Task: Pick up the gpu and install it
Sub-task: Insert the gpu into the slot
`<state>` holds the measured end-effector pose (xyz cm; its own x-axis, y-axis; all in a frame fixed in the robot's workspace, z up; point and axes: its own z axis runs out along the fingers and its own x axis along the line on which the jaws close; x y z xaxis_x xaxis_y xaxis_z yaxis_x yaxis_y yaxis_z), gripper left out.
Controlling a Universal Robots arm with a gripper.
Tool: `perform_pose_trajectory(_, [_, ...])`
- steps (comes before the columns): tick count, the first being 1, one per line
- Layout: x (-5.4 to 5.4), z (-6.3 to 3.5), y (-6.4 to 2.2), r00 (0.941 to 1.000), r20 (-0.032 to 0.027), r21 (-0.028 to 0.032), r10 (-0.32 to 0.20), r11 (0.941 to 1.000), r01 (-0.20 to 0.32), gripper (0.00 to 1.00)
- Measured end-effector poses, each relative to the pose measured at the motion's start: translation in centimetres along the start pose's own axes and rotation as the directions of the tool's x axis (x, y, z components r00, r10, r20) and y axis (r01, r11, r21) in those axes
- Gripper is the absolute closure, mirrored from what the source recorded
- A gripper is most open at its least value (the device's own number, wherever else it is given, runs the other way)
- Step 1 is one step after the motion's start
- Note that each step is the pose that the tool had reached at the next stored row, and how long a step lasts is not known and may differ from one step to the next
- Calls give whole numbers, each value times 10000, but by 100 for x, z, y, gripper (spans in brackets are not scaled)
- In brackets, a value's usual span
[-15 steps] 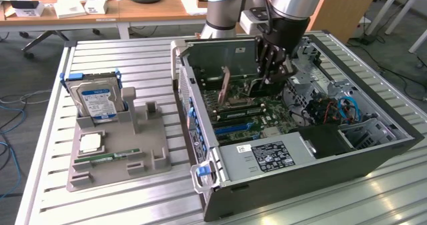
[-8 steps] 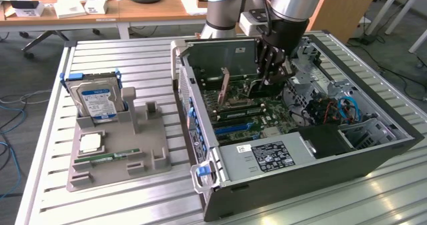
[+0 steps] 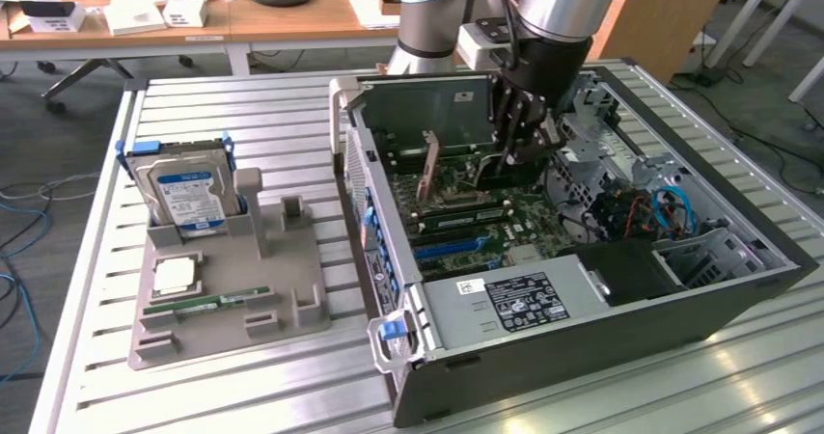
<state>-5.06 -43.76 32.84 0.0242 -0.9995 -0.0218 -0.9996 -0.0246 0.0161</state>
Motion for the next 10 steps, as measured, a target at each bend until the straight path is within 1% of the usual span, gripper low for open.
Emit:
perform_pose_trajectory(3, [3, 0, 1, 10000, 1, 0, 1, 10000, -1, 74])
perform_pose_trajectory(10, [60, -1, 4, 10000, 1, 0, 1, 10000, -1, 74])
